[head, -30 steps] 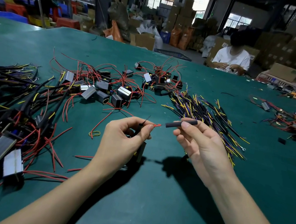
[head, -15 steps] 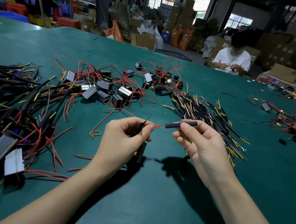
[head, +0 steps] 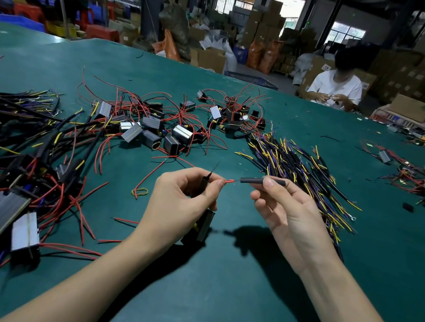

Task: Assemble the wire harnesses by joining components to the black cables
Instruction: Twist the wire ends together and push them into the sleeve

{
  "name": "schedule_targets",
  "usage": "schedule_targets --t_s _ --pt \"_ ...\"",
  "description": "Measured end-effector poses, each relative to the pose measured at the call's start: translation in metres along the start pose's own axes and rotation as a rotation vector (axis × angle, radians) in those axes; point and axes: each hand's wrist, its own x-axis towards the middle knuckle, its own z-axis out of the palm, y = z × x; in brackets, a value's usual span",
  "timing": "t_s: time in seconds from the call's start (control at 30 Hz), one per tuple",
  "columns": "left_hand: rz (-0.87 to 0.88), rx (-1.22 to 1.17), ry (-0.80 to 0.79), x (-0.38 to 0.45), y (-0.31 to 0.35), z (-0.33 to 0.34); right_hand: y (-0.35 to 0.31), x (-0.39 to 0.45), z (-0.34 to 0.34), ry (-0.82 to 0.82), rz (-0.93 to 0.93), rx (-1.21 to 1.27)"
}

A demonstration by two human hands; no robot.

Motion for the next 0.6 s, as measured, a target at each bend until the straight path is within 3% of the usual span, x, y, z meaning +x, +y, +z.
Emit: schedule_targets --t_s 0.4,0.6 --pt "0.082 0.057 0.008 0.0000 0.0034 0.0009 -0.0015 0.0037 -0.0013 0.024 -0.106 -0.024" --pt "0.222 0.174 -0.010 -0.0035 0.0026 0.0024 0.0049 -0.0006 0.0056 -0.038 0.000 -0.298"
